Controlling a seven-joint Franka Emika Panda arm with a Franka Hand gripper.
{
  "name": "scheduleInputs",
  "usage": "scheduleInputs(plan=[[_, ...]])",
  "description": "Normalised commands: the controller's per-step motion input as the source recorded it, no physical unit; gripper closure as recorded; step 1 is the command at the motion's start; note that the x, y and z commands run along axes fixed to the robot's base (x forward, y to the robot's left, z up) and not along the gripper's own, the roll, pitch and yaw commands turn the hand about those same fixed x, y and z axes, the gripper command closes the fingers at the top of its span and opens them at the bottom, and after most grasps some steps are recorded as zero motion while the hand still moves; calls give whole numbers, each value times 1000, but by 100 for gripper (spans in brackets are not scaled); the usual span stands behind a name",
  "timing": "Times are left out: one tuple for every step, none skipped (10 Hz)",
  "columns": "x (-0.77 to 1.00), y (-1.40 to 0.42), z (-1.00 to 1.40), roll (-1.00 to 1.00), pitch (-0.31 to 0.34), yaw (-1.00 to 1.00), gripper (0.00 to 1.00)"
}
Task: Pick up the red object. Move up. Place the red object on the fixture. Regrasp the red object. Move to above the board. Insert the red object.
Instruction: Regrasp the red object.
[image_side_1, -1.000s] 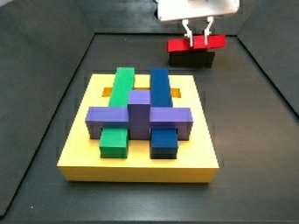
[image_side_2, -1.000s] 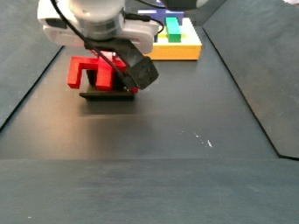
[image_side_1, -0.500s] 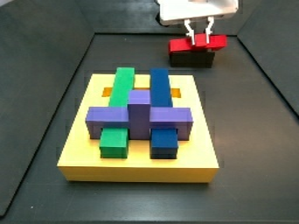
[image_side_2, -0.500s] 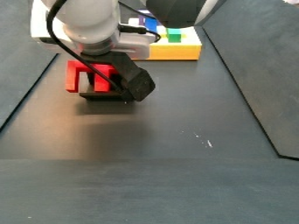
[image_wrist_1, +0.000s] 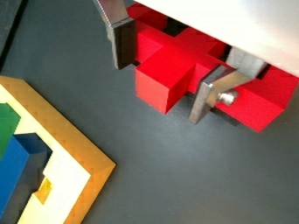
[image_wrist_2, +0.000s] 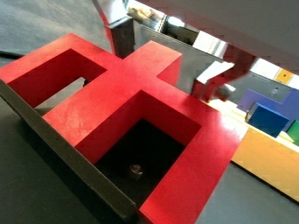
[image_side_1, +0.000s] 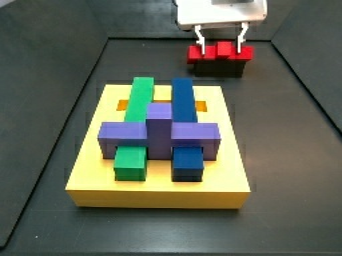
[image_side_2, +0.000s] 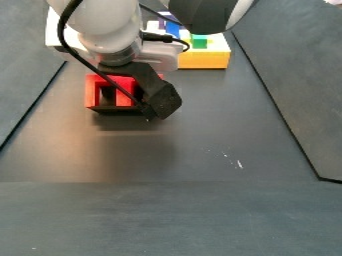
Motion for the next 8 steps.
scheduleInputs(plan=[[0, -280, 654, 449, 11, 91, 0], [0, -366, 640, 449, 0, 140, 0], [-34, -294, 649, 451, 0, 149, 0], [-34, -260, 597, 537, 0, 200, 0], [0, -180, 434, 677, -37, 257, 0], [-37, -34, 331, 640, -69, 211, 0], [-83, 0, 226, 854, -83, 146, 0], [-86, 17, 117, 1000, -77, 43, 0]])
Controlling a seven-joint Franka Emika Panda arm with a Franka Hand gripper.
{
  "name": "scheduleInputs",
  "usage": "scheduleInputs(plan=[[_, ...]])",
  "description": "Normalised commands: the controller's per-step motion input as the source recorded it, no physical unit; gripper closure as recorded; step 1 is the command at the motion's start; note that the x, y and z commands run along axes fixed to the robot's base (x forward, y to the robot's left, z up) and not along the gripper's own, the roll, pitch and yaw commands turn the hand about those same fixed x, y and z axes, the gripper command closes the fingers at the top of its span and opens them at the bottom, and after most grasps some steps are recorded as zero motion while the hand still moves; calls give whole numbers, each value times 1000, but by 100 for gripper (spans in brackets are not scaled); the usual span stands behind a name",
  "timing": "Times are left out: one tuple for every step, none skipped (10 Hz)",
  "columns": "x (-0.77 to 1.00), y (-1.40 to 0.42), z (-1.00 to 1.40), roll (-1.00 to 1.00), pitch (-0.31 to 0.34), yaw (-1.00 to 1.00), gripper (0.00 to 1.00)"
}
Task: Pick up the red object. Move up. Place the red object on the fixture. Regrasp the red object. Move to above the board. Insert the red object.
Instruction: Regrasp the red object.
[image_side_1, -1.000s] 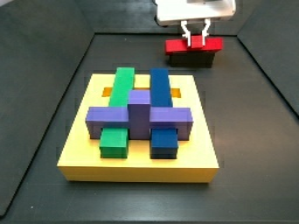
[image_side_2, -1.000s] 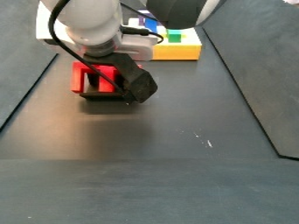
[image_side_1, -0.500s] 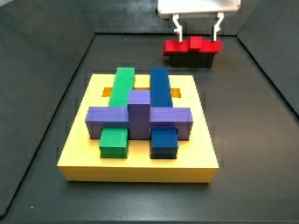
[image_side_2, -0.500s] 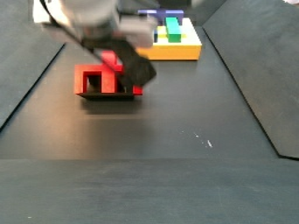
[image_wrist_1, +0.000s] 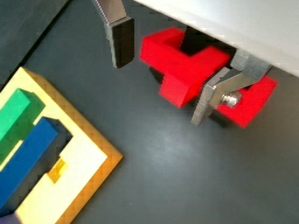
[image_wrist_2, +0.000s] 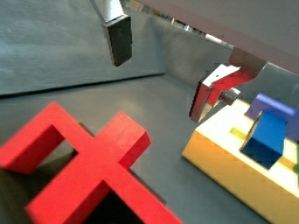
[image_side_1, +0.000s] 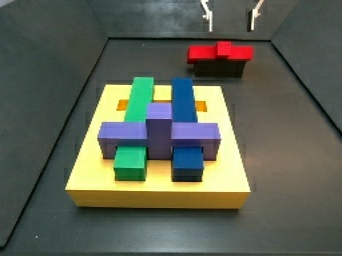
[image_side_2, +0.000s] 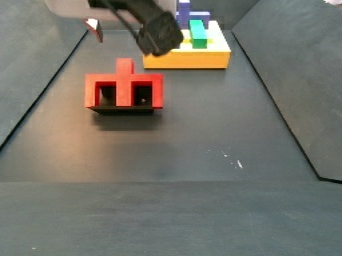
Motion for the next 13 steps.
scheduleInputs(plan=[[-69, 57, 83, 1000, -71, 0, 0], [0, 120, 0, 1000, -66, -17, 0], [0, 214, 0, 1000, -11, -100, 0], [-6, 260, 0, 1000, 0, -106, 0], [-9, 186, 0, 1000, 0, -71, 0], [0, -34, 49, 1000, 117, 0, 0], [0, -229, 60, 1000, 149, 74, 0], [0, -257, 26, 1000, 137, 80, 0], [0, -286, 0, 1000, 126, 74, 0], [17, -334, 0, 1000, 66, 63, 0], [0, -323, 0, 1000, 46, 51, 0], [0, -311, -11, 1000, 31, 49, 0], [0, -303, -29, 1000, 17, 51, 0]])
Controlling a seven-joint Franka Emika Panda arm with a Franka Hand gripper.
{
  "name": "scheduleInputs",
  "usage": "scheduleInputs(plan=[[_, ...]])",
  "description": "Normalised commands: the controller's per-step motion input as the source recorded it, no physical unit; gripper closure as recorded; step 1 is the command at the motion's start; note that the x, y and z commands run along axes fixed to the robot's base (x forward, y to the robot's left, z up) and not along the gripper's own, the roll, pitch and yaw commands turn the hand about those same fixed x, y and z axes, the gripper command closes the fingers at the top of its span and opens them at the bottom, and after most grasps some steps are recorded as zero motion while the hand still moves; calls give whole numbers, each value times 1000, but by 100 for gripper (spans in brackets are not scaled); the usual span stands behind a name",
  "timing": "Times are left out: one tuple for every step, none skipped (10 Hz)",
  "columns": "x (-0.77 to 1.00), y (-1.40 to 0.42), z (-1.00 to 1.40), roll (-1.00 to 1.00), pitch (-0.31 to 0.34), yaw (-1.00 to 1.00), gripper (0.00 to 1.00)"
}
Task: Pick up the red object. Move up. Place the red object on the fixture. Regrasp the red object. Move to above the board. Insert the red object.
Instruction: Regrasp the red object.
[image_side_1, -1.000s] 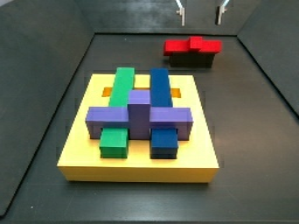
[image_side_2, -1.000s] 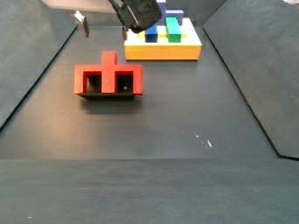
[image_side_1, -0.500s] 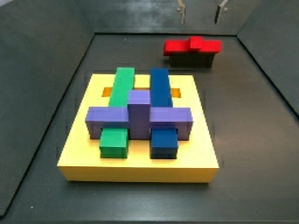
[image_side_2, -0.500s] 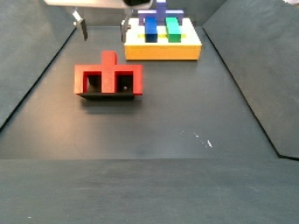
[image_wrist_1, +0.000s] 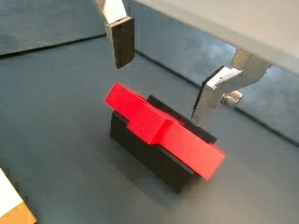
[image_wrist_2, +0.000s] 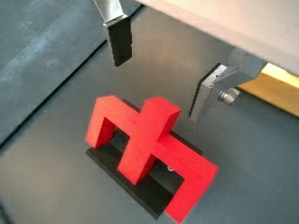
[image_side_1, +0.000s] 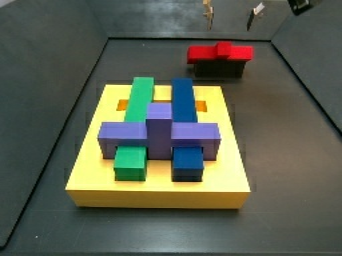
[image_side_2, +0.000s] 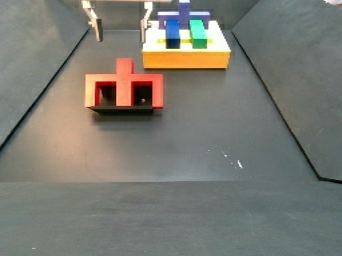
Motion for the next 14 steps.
scheduleInputs(plan=[[0, -289, -37, 1000, 31, 51, 0], [0, -271, -77, 1000, 11, 60, 0], [43, -186, -126, 1000, 0, 131, 0], [0, -6, -280, 977, -20, 157, 0], [0, 0, -297, 854, -40, 203, 0], [0, 46, -283, 780, -54, 246, 0], [0, 103, -203, 654, -54, 320, 0], [66, 57, -120, 300, -14, 377, 0], [57, 0, -114, 197, 0, 360, 0], [49, 0, -126, 163, 0, 346, 0], [143, 34, 0, 6, 0, 171, 0], [74, -6, 0, 23, 0, 0, 0], [103, 0, -209, 329, 86, -57, 0], [0, 0, -403, 451, 0, -63, 0]])
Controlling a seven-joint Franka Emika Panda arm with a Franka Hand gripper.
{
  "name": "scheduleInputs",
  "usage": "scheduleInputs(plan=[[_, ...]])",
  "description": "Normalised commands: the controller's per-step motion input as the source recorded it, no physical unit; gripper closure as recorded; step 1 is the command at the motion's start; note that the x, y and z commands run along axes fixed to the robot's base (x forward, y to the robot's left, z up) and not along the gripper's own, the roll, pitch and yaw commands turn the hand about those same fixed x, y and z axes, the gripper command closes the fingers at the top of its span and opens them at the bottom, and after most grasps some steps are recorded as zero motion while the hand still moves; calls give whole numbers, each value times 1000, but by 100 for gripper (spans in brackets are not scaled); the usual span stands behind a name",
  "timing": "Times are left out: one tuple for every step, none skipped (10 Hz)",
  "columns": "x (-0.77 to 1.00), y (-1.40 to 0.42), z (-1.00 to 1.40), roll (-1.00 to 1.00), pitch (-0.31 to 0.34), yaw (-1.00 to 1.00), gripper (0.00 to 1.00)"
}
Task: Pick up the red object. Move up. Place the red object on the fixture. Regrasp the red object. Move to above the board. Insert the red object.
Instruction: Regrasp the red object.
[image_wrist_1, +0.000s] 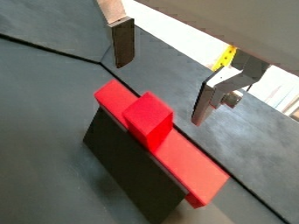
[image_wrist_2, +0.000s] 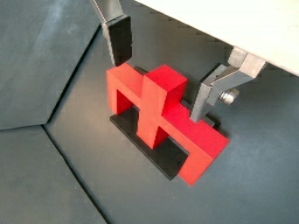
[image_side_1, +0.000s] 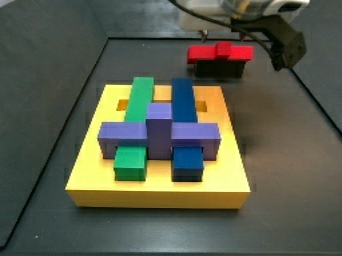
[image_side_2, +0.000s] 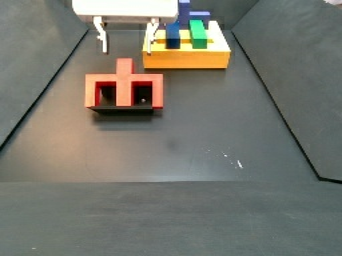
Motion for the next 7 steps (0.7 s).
scheduleInputs(plan=[[3, 0, -414, 457, 0, 0, 0], [109, 0, -423, 534, 0, 6, 0], [171, 0, -363, 574, 20, 0, 0], [183, 0, -277, 483, 49, 0, 0], [289, 0, -246, 323, 37, 34, 0], [269, 0, -160, 180, 46, 17, 0], [249, 66, -49, 134, 134, 0, 0]])
